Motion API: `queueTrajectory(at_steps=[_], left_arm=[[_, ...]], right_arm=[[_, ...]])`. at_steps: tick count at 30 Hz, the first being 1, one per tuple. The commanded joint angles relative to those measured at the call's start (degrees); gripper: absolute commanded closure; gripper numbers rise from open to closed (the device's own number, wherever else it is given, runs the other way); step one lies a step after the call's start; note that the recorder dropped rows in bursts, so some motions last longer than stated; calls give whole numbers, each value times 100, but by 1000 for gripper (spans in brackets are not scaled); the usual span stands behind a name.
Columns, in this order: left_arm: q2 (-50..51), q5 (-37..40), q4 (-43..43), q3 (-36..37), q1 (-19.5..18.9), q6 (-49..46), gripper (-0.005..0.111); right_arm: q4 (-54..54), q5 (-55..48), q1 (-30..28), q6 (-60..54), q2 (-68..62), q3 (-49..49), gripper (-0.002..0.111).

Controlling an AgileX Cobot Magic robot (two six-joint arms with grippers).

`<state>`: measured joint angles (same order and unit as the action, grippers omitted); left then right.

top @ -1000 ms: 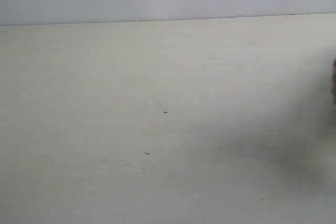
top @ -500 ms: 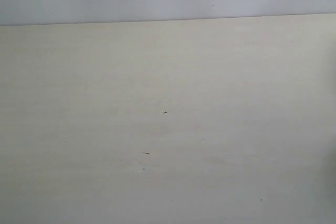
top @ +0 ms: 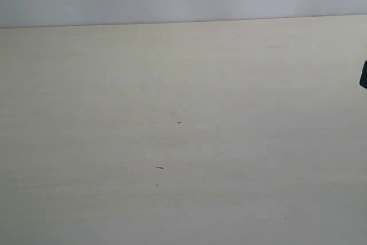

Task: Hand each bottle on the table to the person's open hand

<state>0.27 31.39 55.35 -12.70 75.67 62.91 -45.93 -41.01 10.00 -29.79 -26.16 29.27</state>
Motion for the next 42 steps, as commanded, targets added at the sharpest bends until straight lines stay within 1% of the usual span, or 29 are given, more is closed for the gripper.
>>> queueTrajectory(at_steps=[1,15,22,27,31,34,36,39,41,42], left_arm=[[-27,-28,42,24,28,14,107],[-27,-28,42,24,28,14,107],[-27,-28,42,24,28,14,107],[-27,-28,42,24,28,14,107],[-27,-28,42,24,28,14,107],[-27,-28,42,24,28,14,107],[-27,-28,42,24,28,14,107],[-27,-28,42,24,28,14,107],[-27,-28,42,24,28,14,107],[-27,-28,42,24,28,14,107]], right_arm=[[-36,-5,3,-25,29,-32,108],[-36,-5,3,-25,29,-32,108],[398,324,3,-1136,360,-89,108],[478,865,3,-1671,1247,-665,108],[478,1659,3,-1716,1954,-1365,108],[478,2356,3,-1716,2287,-1837,108],[478,2636,-10,-1716,2466,-2080,108],[457,2746,-189,-1716,2616,-2310,108],[457,2746,-410,-1716,2616,-2373,108],[457,2732,-608,-1716,2616,-2377,108]])
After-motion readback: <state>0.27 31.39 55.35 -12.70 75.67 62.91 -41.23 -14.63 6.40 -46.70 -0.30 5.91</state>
